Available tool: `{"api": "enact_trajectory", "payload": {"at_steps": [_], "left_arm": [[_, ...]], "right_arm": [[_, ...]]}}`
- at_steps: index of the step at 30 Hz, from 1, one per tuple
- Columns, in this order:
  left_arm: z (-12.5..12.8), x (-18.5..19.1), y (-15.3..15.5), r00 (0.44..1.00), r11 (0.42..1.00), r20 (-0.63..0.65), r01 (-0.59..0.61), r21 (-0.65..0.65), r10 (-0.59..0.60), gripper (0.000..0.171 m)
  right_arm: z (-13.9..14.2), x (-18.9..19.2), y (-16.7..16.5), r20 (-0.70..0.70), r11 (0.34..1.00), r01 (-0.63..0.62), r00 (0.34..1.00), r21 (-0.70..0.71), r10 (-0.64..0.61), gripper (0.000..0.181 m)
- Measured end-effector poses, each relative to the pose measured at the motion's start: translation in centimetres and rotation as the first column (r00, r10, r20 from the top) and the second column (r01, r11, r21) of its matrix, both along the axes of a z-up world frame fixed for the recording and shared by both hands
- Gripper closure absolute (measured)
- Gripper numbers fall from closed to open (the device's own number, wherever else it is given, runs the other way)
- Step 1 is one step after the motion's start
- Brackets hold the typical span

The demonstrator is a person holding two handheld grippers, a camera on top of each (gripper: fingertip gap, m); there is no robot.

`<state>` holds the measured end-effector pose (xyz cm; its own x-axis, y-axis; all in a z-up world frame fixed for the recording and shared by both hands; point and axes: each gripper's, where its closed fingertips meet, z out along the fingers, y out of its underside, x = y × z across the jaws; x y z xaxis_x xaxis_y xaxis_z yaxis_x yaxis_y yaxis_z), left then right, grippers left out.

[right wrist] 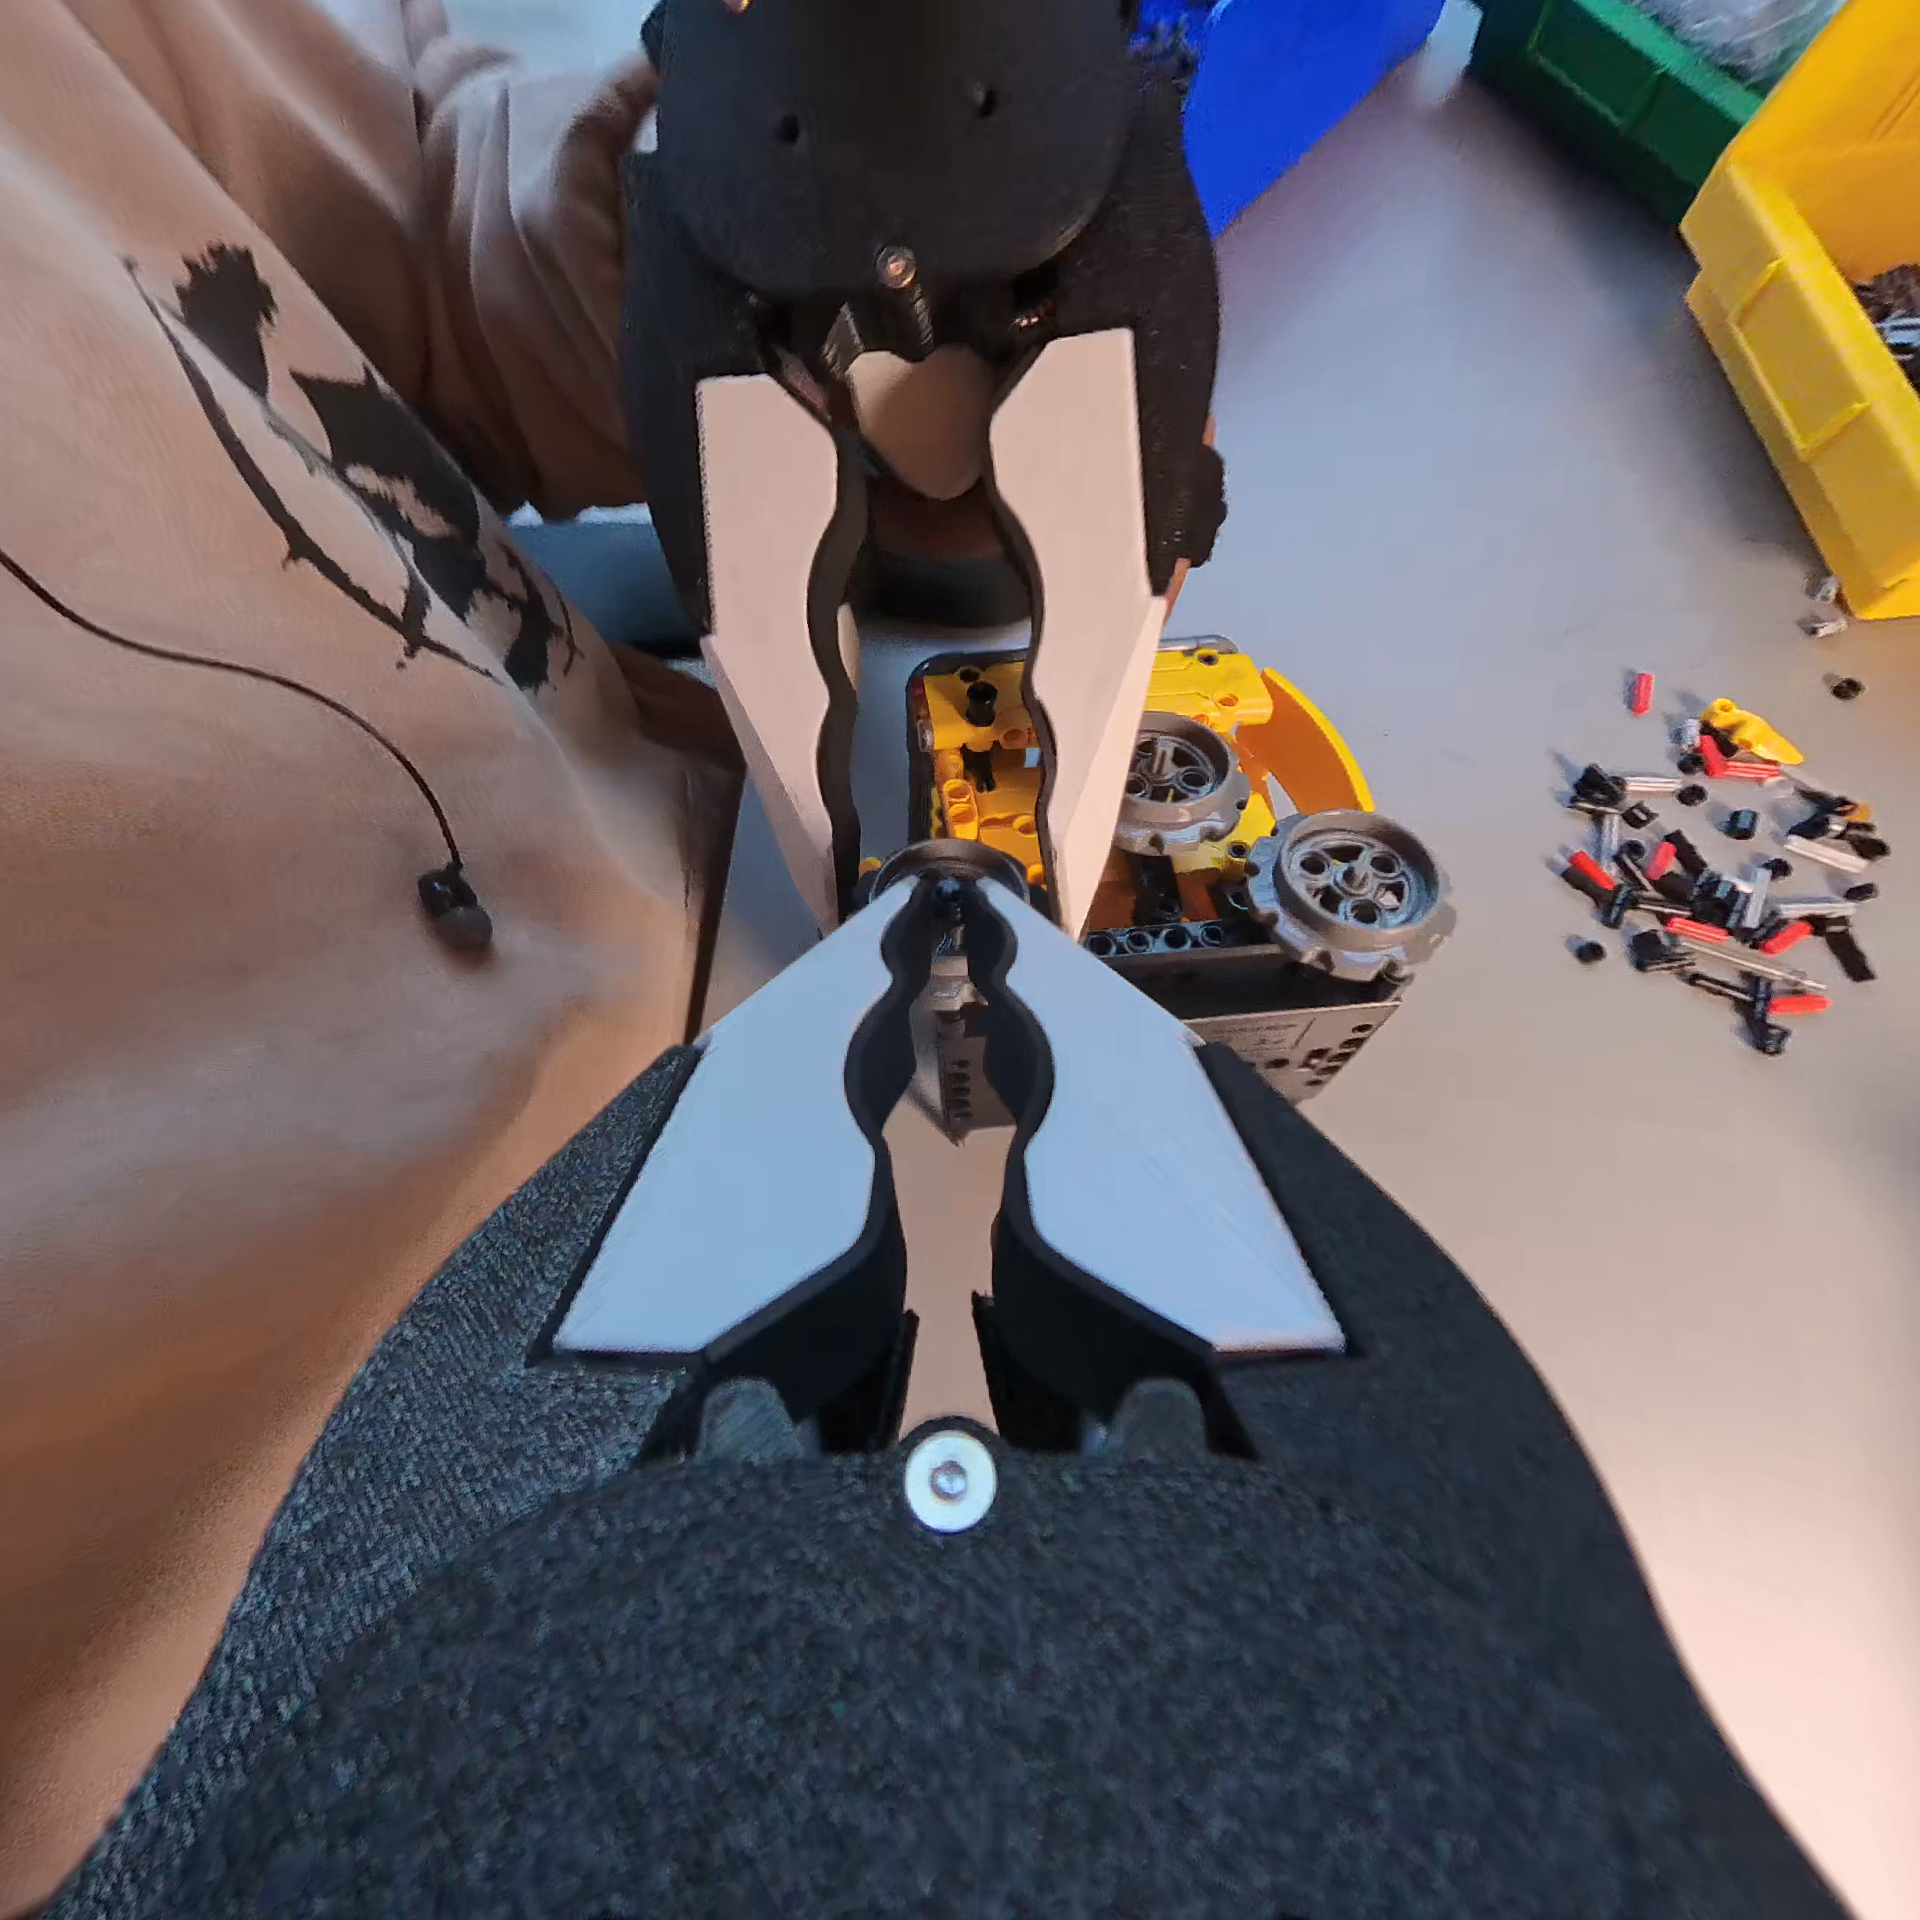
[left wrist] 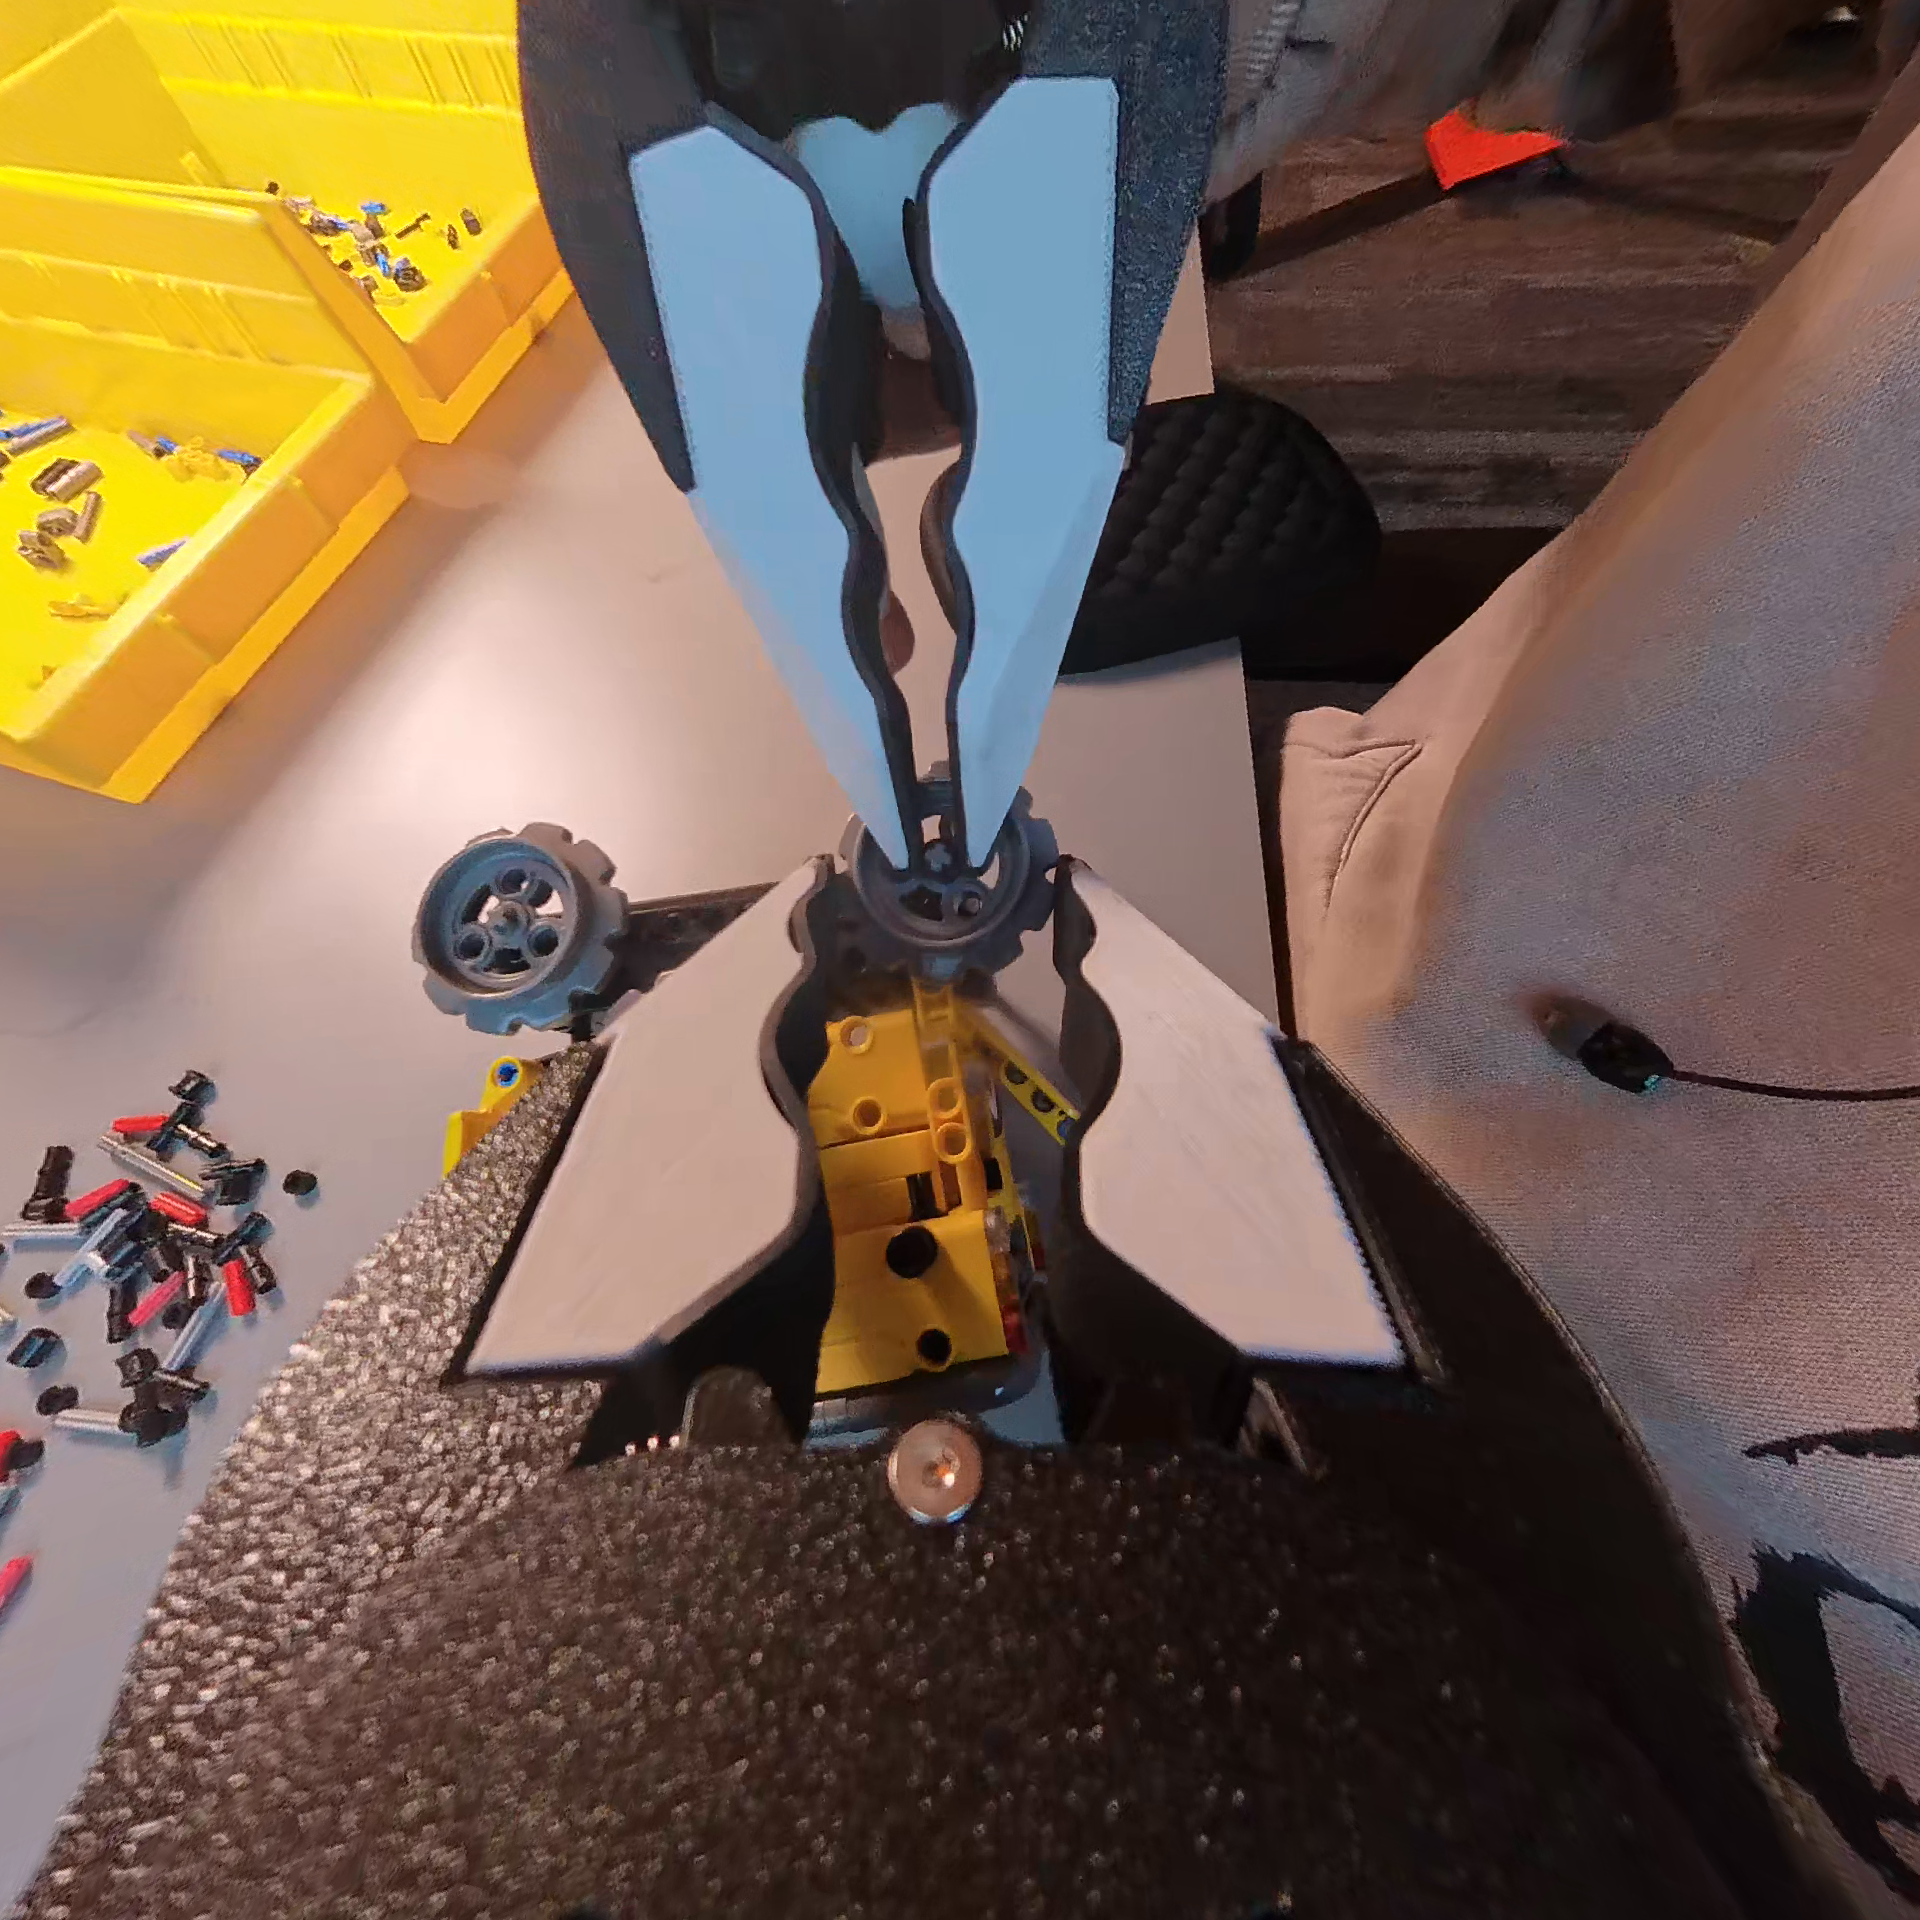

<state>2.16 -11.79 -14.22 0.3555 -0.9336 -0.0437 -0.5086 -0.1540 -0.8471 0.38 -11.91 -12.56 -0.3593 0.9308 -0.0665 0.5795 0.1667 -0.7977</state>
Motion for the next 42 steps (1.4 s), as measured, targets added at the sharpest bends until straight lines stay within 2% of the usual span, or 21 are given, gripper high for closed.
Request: {"api": "enact_trajectory", "payload": {"at_steps": [8, 9, 10, 12, 14, 18, 21, 23, 27, 30, 34, 38, 42], "left_arm": [[-0.2, -0.1, -0.2, 1.000, 1.000, -0.013, 0.011, -0.001, -0.011, 0.130], [-0.3, 0.2, -0.3, 1.000, 1.000, -0.017, 0.021, -0.001, -0.021, 0.131], [-0.3, 0.6, -0.3, 1.000, 1.000, -0.019, 0.023, 0.018, -0.023, 0.130], [-0.3, 0.5, 0.2, 0.999, 0.999, -0.051, 0.000, 0.039, 0.001, 0.130], [-0.3, 0.4, 0.4, 0.999, 1.000, -0.038, -0.006, 0.021, 0.007, 0.130], [-0.2, 0.6, 0.3, 1.000, 1.000, 0.003, -0.007, 0.025, 0.007, 0.130], [0.4, 0.6, 0.0, 0.997, 1.000, 0.075, 0.007, 0.027, -0.009, 0.129], [1.6, 0.1, -0.2, 0.987, 1.000, 0.160, -0.002, 0.019, -0.001, 0.126], [3.0, -3.6, 0.5, 0.962, 0.988, 0.240, -0.150, 0.048, 0.134, 0.122], [2.5, -6.9, 0.9, 0.925, 0.962, 0.280, -0.272, 0.016, 0.257, 0.122], [0.6, -9.9, 0.6, 0.871, 0.930, 0.331, -0.358, -0.081, 0.364, 0.121], [-0.3, -11.1, 0.3, 0.845, 0.918, 0.360, -0.376, -0.126, 0.396, 0.121], [-0.5, -10.7, 0.4, 0.851, 0.930, 0.374, -0.337, -0.148, 0.368, 0.115]], "right_arm": [[0.5, -0.3, -0.2, -0.134, 0.984, 0.062, 0.987, -0.164, -0.085, 0.179], [2.7, -0.7, -0.5, -0.217, 0.963, 0.044, 0.971, -0.267, -0.104, 0.179], [5.1, -1.0, -0.4, -0.281, 0.950, 0.027, 0.952, -0.312, -0.120, 0.179], [7.3, -1.4, 0.6, -0.350, 0.992, 0.056, 0.932, -0.112, -0.092, 0.179], [8.8, -1.3, 1.9, -0.368, 0.990, 0.085, 0.922, -0.112, -0.121, 0.179], [8.7, -1.7, 4.5, -0.366, 0.981, 0.149, 0.912, -0.123, -0.185, 0.178], [7.1, -3.6, 8.4, -0.340, 0.966, 0.232, 0.905, -0.111, -0.257, 0.177], [5.0, -5.4, 11.7, -0.297, 0.955, 0.285, 0.907, -0.086, -0.298, 0.177], [-1.0, -9.7, 17.1, -0.188, 0.941, 0.337, 0.923, -0.019, -0.335, 0.177], [-5.6, -12.5, 19.7, -0.085, 0.939, 0.345, 0.935, 0.005, -0.343, 0.176], [-10.3, -14.7, 21.7, 0.039, 0.939, 0.341, 0.939, 0.047, -0.342, 0.177], [-11.7, -15.4, 21.7, 0.094, 0.946, 0.316, 0.942, 0.069, -0.321, 0.174], [-10.6, -15.7, 21.7, 0.069, 0.947, 0.311, 0.946, 0.074, -0.316, 0.167]]}}
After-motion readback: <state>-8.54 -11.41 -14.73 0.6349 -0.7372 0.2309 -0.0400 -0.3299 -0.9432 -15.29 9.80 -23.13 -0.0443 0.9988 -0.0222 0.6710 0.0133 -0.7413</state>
